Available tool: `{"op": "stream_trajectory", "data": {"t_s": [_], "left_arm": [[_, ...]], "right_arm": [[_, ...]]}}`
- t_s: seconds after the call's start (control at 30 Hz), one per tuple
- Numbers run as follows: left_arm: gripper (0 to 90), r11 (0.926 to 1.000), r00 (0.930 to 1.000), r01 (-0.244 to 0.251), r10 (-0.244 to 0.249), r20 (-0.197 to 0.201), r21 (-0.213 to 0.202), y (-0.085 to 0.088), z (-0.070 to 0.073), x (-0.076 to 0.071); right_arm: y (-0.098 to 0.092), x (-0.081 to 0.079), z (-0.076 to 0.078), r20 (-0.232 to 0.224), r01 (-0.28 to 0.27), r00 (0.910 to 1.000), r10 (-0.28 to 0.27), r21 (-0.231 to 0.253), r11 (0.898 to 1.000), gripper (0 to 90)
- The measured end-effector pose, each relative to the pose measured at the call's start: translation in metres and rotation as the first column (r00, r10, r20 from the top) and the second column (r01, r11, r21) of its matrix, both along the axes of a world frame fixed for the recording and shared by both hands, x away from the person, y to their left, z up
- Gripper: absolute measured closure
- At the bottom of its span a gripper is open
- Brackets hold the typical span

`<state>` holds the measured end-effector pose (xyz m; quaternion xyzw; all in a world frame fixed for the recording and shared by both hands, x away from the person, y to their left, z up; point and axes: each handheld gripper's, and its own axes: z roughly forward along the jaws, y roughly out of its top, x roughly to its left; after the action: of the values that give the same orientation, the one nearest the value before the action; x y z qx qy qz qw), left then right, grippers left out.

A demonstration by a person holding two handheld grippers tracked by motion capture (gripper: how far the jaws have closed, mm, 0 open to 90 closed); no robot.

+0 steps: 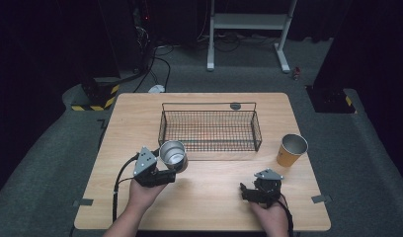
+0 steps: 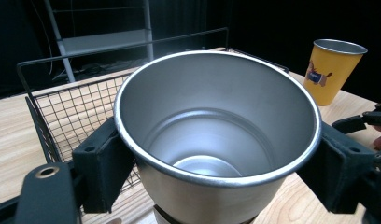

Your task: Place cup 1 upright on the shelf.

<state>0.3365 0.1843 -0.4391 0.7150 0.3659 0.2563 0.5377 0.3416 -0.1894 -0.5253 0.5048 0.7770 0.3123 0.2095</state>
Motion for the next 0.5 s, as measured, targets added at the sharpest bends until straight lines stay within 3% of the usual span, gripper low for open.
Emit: {"op": "stream_trajectory", "data": {"t_s": [0.5], "left_arm": [[18.8, 1.0000, 1.0000, -0.007, 0.007, 0.000, -0.004, -0.0015, -0.0009, 0.0079]], "right_arm": [[0.0000, 0.0000, 0.0000, 0.000, 0.000, 1.0000, 0.000, 0.000, 1.000, 8.9]]}}
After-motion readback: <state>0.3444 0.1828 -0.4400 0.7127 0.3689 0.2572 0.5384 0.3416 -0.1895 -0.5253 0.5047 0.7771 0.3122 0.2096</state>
